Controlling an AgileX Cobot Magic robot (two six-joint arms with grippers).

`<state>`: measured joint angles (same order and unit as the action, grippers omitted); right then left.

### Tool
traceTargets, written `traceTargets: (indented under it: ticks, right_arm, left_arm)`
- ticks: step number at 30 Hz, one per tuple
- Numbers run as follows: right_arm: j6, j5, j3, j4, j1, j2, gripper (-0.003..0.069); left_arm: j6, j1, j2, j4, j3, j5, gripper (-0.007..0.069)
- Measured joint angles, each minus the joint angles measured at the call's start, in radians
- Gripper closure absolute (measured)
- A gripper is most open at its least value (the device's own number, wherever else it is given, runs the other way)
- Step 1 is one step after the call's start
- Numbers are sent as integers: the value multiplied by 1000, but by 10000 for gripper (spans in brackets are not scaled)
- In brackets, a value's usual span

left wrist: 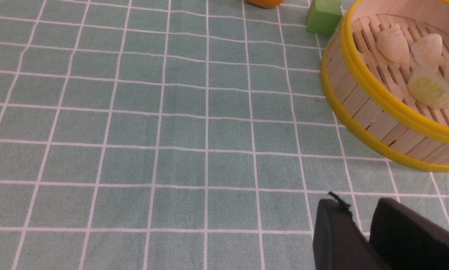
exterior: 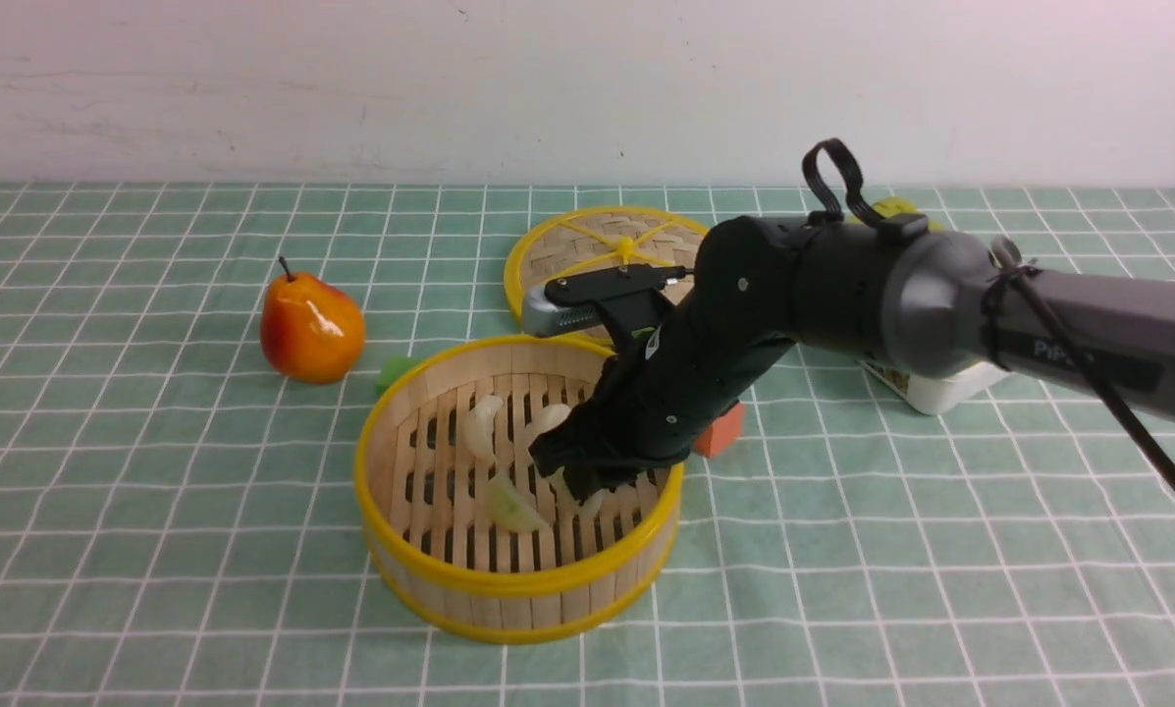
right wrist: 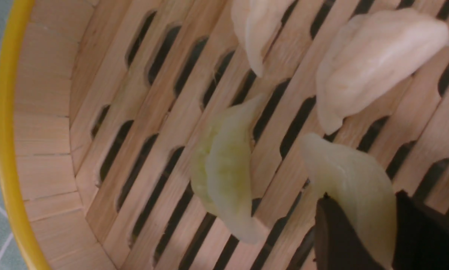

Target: Put the dumplings into the steamer on the table with the blue tablecloth.

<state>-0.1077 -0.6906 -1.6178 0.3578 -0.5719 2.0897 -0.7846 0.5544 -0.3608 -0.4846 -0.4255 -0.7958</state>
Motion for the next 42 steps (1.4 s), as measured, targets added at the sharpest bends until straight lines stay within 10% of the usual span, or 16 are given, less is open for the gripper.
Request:
traceTargets:
  ticks: [11,23,42]
  right_arm:
    - [16,-216,-116,-60,2,-25,225]
    - [16,-404,-151,-322,2,-579,677]
    - [29,987,1443,-314,2,-1489,673]
  left_arm:
    - [0,0,0,-22,0,8,475]
    - [0,0,-1,-25,0,8,474]
    - [0,0,-1,-25,0,8,461]
